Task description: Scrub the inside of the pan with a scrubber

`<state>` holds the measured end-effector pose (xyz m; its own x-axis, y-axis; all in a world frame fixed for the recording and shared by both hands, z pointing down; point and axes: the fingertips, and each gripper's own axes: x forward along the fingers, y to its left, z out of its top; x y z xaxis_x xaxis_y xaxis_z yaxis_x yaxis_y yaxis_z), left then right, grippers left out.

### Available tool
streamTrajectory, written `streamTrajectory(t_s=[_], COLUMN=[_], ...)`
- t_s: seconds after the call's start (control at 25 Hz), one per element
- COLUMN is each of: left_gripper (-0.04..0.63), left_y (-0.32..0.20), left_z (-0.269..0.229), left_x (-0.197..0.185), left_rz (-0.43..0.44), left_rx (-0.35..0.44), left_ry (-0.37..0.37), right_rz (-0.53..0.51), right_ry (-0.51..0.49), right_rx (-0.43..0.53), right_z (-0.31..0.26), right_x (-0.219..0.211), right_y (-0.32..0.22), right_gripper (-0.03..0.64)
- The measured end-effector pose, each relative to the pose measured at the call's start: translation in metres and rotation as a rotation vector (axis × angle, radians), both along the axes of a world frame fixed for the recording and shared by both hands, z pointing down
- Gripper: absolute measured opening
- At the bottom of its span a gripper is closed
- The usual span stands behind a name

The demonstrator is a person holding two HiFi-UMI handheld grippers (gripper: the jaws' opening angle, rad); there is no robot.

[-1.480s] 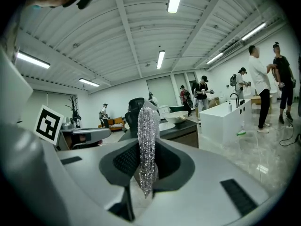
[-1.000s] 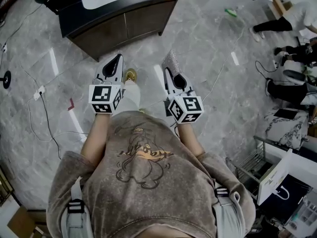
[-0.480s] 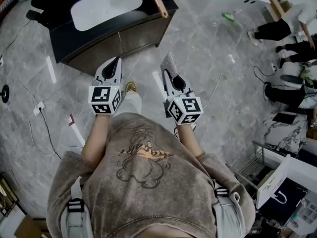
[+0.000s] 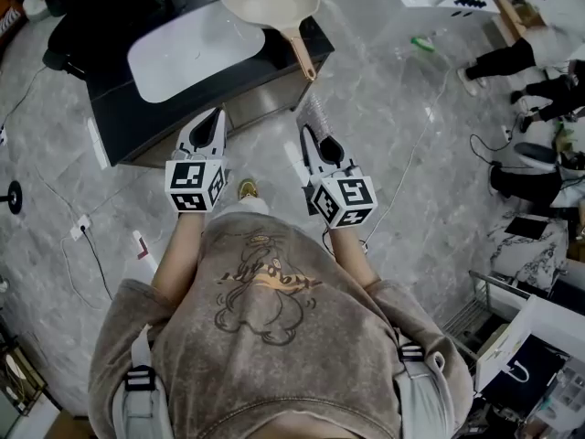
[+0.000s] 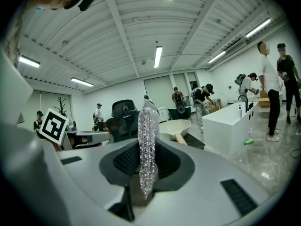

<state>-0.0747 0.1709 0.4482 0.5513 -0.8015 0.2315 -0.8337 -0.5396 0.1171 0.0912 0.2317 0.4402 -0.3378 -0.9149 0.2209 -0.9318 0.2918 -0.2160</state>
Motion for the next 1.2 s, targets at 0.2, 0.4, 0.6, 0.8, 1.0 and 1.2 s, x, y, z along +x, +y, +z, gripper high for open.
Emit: streamTrajectory(t_s=[0.2, 0.4, 0.6, 0.8, 1.0, 1.2], left_gripper=[0.017, 0.017, 0.017, 0.017, 0.017, 0.017], left_y=[-0.034, -0.064, -0.09, -0.123, -0.153, -0.192], left_z=[0.001, 0.001, 0.001, 0.003, 0.01, 0.013], left_x=[0.002, -0.003, -0.001, -0.003, 0.0, 0.01], left_rz=[0.028, 0.036, 0.024, -0.003, -0.023, -0.036], left_rx=[-0.01, -0.025, -0.032, -0.03, -0.036, -0.045], left_ry=[-0.001, 0.004, 0.01, 0.016, 0.007, 0.013], right_rz=[0.02, 0.045, 0.056, 0.027, -0.014, -0.037], right_ry=[0.014, 0.028, 0.032, 0.049, 0.069, 0.076], right_rx=[0.01, 0.016, 0.011, 0.021, 0.039, 0.041], right_z=[-0.005, -0.011, -0.013, -0.015, -0.019, -0.021], right_x=[0.003, 0.008, 0.018, 0.018, 0.02, 0.033], right_y=[-0.036, -0.066, -0.09, -0.127, -0.164, -0.206], right_gripper=[0.08, 0.08, 0.08, 0.08, 0.08, 0.08])
